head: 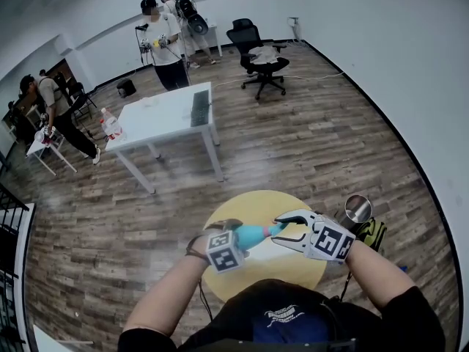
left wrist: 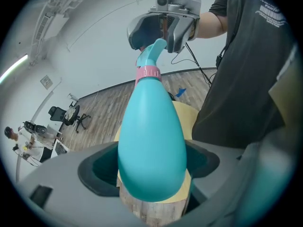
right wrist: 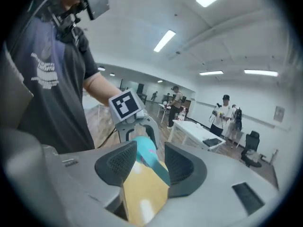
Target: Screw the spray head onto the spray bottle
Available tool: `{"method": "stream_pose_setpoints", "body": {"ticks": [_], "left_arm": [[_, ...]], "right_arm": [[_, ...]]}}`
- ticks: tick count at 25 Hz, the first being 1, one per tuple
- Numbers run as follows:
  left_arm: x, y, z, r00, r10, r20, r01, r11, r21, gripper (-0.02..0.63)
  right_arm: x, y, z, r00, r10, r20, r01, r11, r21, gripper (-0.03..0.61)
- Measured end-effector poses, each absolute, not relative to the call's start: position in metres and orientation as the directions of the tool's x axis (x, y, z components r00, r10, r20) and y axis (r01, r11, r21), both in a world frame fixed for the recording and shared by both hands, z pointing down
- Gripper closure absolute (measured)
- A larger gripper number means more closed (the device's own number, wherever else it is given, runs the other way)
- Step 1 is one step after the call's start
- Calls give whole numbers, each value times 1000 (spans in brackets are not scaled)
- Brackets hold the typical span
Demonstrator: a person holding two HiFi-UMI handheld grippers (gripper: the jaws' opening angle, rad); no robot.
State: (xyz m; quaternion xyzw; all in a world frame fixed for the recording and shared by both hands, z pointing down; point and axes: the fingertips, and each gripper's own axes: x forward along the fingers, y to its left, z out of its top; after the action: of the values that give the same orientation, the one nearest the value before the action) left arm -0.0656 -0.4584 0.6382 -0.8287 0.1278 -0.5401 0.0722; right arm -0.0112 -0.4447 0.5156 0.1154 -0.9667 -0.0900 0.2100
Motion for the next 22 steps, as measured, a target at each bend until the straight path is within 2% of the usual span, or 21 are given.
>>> {"method": "stream_pose_setpoints", "body": {"ticks": [3,6,8,10,11,12,13,15,17,20,22], "left_arm": [[-62,-459,637,387,-294,874,-134,-956,-262,176],[-64,-460,637,375,-309,874,-126,-951,-282,176],[-68,-460,640,351,-326,878,-102,-945,-310,176],[-70,-459,643,331,-339,881,-79,-940,-332,176],[-69,-459,644,326,-345,880,-74,-938,-340,176],[-67,-459,644,321,-352,879,-73,-935,-348,176],[-67,-461,644,314,-364,877,-74,-930,-360,176],[-69,-465,645,290,-402,869,-80,-915,-396,178],[-73,-472,644,254,-459,851,-83,-887,-454,178],[-77,-485,641,193,-563,804,-71,-825,-561,178],[-80,-490,640,168,-610,774,-66,-791,-609,178]], "right_arm": [[-12,-443,506,-902,-239,360,-197,969,147,365],[-6,-437,513,-861,-242,448,-100,943,317,334],[1,-434,532,-791,-269,550,18,887,461,334],[4,-433,549,-739,-295,605,87,850,520,336],[4,-434,553,-734,-303,608,80,850,521,345],[3,-437,554,-738,-307,600,47,864,501,404],[2,-439,555,-749,-303,590,-6,892,451,460],[2,-447,553,-786,-270,556,-151,956,251,472],[3,-455,550,-832,-229,506,-289,957,-41,479],[7,-470,549,-897,-181,403,-383,775,-503,485],[8,-477,550,-940,-175,293,-340,554,-760,488]]}}
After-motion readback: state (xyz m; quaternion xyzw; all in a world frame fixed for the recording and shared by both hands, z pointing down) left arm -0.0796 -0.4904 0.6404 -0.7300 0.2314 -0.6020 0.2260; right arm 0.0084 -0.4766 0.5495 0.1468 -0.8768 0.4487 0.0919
